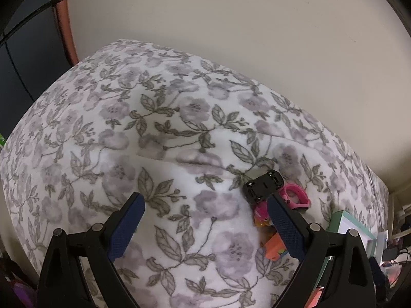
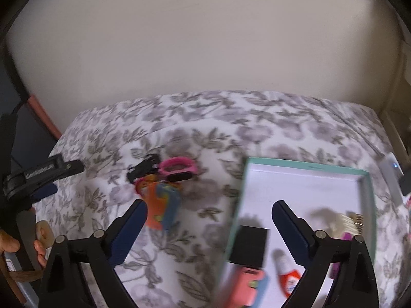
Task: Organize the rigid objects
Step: 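Move both grippers back to the orange-blue case and dog figure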
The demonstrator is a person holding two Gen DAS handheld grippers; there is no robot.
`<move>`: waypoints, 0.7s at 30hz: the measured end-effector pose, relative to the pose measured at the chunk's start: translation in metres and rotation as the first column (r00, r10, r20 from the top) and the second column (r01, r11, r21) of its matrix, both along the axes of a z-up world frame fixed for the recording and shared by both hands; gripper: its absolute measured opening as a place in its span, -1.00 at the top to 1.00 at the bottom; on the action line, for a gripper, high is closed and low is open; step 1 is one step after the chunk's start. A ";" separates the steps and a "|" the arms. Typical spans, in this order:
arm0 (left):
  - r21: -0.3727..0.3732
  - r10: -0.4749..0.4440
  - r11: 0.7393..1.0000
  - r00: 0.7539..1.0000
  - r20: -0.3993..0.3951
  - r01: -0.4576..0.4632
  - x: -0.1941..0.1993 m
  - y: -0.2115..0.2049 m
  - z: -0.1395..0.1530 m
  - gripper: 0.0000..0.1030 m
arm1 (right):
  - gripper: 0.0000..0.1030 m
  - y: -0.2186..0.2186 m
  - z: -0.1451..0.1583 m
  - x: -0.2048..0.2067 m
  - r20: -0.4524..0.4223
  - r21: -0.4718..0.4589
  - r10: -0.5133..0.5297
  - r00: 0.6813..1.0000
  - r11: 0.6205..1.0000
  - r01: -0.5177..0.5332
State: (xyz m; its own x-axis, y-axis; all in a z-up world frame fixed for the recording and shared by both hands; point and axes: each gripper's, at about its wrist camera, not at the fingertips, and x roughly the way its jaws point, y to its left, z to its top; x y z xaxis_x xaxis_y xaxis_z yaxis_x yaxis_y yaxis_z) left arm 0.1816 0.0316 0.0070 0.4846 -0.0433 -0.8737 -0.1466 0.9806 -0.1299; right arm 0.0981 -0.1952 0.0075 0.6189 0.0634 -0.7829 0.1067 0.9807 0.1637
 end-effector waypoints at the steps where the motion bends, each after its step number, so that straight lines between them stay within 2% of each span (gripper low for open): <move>1: -0.001 -0.011 1.000 1.000 -0.004 0.011 0.001 -0.003 -0.001 -0.86 | -0.89 0.006 -0.003 0.003 -0.004 -0.002 0.008 1.000 1.000 -0.008; 11: -0.031 -0.053 0.998 0.997 -0.054 0.051 0.022 -0.018 -0.025 -0.86 | -0.71 0.034 -0.044 0.037 -0.074 0.014 0.035 0.997 0.999 -0.034; 21: -0.075 -0.078 0.995 0.992 -0.095 0.071 0.033 -0.026 -0.050 -0.86 | -0.66 0.054 -0.079 0.053 -0.131 -0.010 0.066 0.989 0.998 -0.068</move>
